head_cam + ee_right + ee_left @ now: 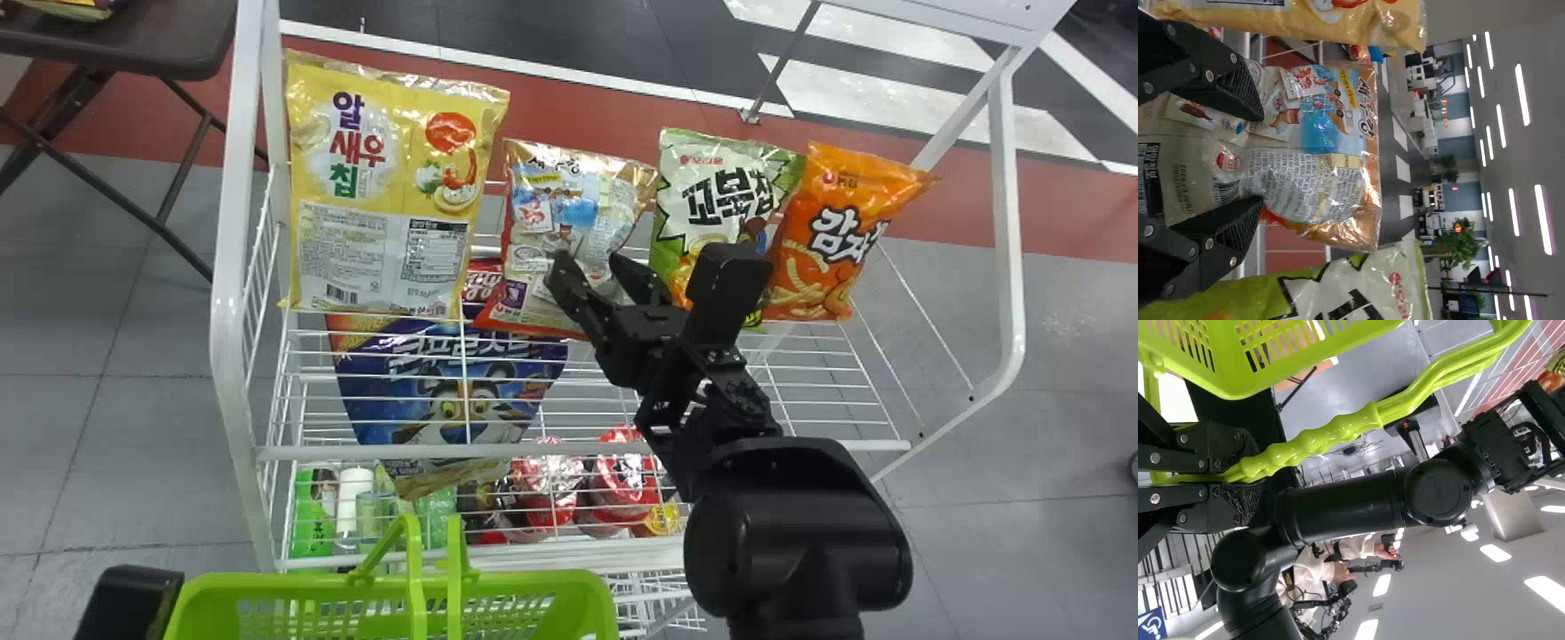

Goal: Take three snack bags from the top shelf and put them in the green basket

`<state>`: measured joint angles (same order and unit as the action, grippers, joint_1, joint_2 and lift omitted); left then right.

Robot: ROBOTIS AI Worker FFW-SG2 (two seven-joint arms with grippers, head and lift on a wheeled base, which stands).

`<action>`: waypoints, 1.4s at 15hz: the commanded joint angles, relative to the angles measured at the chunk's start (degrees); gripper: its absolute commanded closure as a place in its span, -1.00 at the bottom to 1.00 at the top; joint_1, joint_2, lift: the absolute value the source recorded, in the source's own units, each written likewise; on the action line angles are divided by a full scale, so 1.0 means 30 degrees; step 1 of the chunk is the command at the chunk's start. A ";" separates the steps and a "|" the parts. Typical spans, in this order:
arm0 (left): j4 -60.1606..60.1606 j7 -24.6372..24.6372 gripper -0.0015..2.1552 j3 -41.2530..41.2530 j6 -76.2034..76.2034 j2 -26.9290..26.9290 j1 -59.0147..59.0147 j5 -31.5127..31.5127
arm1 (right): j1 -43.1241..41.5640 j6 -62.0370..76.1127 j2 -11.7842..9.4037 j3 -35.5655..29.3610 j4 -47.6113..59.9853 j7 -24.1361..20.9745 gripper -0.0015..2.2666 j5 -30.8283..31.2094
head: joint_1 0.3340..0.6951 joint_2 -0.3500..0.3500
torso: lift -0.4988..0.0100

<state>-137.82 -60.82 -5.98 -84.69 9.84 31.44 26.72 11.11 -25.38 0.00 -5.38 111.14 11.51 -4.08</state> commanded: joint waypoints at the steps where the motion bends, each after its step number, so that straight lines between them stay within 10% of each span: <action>1: 0.0033 0.0029 0.96 -0.0174 0.0058 -0.0056 -0.0079 0.0000 | 0.0662 -0.0140 0.0017 -0.0405 0.0923 0.0734 0.98 -0.0017 | 1.00 -1.00 | 0.79; 11: 0.0150 0.0292 0.96 -0.0526 0.0468 -0.0114 -0.0196 -0.0087 | 0.7166 -0.1839 0.0017 -0.3686 0.9448 0.3341 0.98 -0.2859 | 1.00 -1.00 | 0.79; 21: 0.0325 0.0878 0.96 -0.0555 0.0878 -0.0349 -0.0489 0.0000 | 1.1004 -1.7835 0.0017 -1.2212 1.5015 1.0402 0.98 -0.9480 | 1.00 -1.00 | 0.79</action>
<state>-136.87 -58.17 -7.65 -82.17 8.82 30.03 26.70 44.35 -67.87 0.00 -38.00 154.86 41.58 -29.69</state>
